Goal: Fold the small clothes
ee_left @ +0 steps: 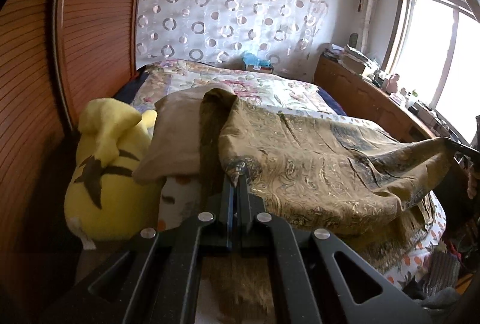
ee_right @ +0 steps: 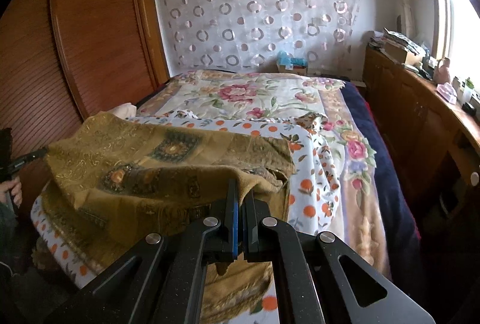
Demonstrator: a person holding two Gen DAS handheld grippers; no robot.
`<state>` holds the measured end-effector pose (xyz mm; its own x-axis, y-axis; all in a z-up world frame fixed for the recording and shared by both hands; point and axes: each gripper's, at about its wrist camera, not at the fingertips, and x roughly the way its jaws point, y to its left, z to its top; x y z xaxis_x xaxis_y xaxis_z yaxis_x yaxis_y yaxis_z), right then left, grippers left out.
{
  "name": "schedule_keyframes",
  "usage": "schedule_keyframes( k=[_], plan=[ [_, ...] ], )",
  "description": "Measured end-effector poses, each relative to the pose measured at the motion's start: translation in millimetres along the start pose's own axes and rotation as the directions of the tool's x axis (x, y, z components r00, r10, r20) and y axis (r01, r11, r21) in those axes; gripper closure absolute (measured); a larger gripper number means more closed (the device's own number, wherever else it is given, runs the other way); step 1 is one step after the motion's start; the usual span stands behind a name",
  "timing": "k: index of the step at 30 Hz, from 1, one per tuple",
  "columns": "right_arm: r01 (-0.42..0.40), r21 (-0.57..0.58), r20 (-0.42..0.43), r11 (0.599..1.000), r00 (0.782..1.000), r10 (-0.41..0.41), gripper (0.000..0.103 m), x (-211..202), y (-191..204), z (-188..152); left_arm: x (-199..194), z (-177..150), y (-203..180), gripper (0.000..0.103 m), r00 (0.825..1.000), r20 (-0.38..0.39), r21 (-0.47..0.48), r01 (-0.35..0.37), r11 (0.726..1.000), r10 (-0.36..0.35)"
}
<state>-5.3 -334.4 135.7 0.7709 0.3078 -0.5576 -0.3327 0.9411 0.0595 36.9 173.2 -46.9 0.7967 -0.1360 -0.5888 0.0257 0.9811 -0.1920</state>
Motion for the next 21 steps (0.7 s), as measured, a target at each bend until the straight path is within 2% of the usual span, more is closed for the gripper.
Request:
schedule_keyframes(
  k=[7, 13, 17, 21],
  plan=[
    [-0.002, 0.007, -0.027, 1.0, 1.0, 0.002, 0.102, 0.2, -1.7, -13.2, -3.2, -32.5, -1.6, 0.101, 0.997, -0.075, 0.013, -0.021, 1.0, 0.022],
    [-0.058, 0.012, -0.012, 0.998, 0.998, 0.058, 0.102, 21.9, 13.7, 2.9, -1.2, -42.1, -7.2, 0.101, 0.995, -0.092, 0.025, -0.034, 0.999, 0.036],
    [-0.093, -0.022, 0.044, 0.995, 0.995, 0.093, 0.102, 22.7, 25.2, 20.8, -4.1, -43.6, -5.4, 0.101, 0.996, -0.082, 0.02, -0.034, 0.999, 0.035],
    [-0.095, -0.001, 0.167, 0.995, 0.981, 0.094, 0.102, 4.0, 16.1, 30.6, -5.6, -43.2, -6.1, 0.101, 0.997, -0.074, 0.02, -0.034, 0.999, 0.036]
  ],
)
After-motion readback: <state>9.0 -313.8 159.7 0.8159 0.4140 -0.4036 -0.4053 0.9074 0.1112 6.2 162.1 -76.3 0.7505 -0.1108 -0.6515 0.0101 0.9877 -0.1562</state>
